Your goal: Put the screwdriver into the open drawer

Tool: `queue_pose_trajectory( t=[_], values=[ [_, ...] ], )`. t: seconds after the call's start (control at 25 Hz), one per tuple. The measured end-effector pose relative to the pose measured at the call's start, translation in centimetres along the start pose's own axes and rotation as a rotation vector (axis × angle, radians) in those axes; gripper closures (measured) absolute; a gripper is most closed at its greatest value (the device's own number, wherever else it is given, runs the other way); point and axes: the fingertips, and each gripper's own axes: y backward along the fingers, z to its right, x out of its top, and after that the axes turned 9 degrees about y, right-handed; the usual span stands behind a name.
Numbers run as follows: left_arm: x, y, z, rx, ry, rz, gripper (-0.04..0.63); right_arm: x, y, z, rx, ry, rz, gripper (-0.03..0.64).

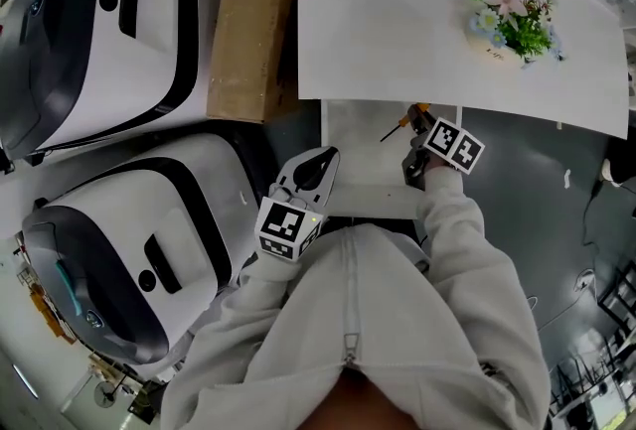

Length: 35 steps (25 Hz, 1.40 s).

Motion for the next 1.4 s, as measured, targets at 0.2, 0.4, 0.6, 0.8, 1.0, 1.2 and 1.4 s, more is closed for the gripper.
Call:
queue_pose_trajectory(
  t=[0.2,0.4,0.6,0.8,1.0,1.2,1.4],
  values=[
    [-1.0,0.5,-0.7,0.033,0.02,-0.025,0.578,0.0,-2.1,1.3,-0.012,-0.098,0.0,0.492],
    [-1.7,1.3,-1.1,0.056,0.038,-0.041,0.577,-0.7,-3.6,2.2,-0.038,-0.179,0.006,0.492],
    [-2.2,1.5,-1.1,0.057,0.045,-0.045,0.577,-0.6,-3.9,3.1,-0.058,-0.228,0.015,0.49],
    [-2.1,1.9,-1.3,0.048,0.038,-0.032,0.578,-0.1,-3.5,3.3,-0.08,-0.21,0.035,0.449],
    [-1.8,2.2,-0.9,0.03,0.021,-0.021,0.578,-0.4,-2.5,3.1,-0.083,-0.209,0.042,0.44],
    [-1.6,2.6,-0.3,0.001,-0.008,-0.011,0.578,-0.8,-1.2,2.6,-0.073,-0.21,0.061,0.437],
    [-1.3,3.4,0.4,-0.03,-0.04,0.008,0.577,-0.9,0.8,1.6,-0.046,-0.211,0.098,0.436]
  ],
)
